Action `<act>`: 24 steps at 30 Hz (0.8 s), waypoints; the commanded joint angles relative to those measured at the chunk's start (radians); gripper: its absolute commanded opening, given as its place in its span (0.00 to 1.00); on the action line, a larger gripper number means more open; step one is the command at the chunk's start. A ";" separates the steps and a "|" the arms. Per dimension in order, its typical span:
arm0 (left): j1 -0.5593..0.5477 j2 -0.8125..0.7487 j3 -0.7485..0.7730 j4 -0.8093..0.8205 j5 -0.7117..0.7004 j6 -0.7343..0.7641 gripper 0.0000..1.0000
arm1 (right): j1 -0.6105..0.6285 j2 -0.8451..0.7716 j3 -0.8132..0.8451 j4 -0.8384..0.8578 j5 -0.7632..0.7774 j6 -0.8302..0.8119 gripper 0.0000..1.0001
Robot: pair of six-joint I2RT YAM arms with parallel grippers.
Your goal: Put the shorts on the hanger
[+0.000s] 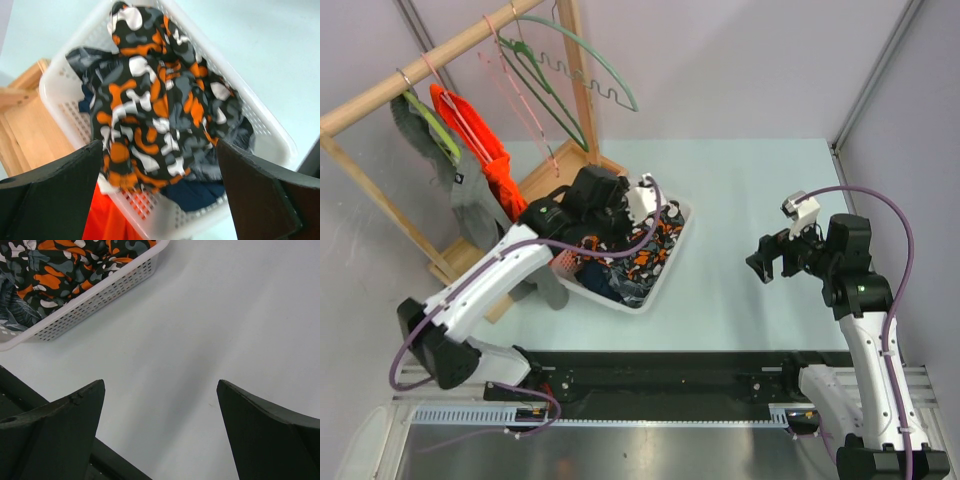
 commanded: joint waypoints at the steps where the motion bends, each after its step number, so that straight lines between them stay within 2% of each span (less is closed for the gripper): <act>1: -0.017 0.122 0.121 0.042 -0.035 0.060 1.00 | -0.002 0.010 0.011 -0.017 0.002 -0.027 1.00; 5: -0.017 0.252 0.196 0.068 -0.066 0.055 1.00 | -0.002 0.023 0.011 -0.015 0.023 -0.010 1.00; 8: -0.017 0.321 0.223 0.074 -0.037 0.061 1.00 | -0.004 0.036 0.015 -0.012 0.060 0.030 1.00; 16: -0.017 0.459 0.206 0.135 -0.043 0.063 1.00 | -0.002 0.056 0.028 -0.031 0.066 0.021 1.00; 21: -0.017 0.487 0.151 0.172 -0.057 0.112 0.99 | -0.002 0.060 0.029 -0.040 0.058 -0.004 1.00; 24: -0.017 0.486 0.116 0.151 -0.059 0.161 0.95 | -0.005 0.063 0.031 -0.046 0.065 -0.016 1.00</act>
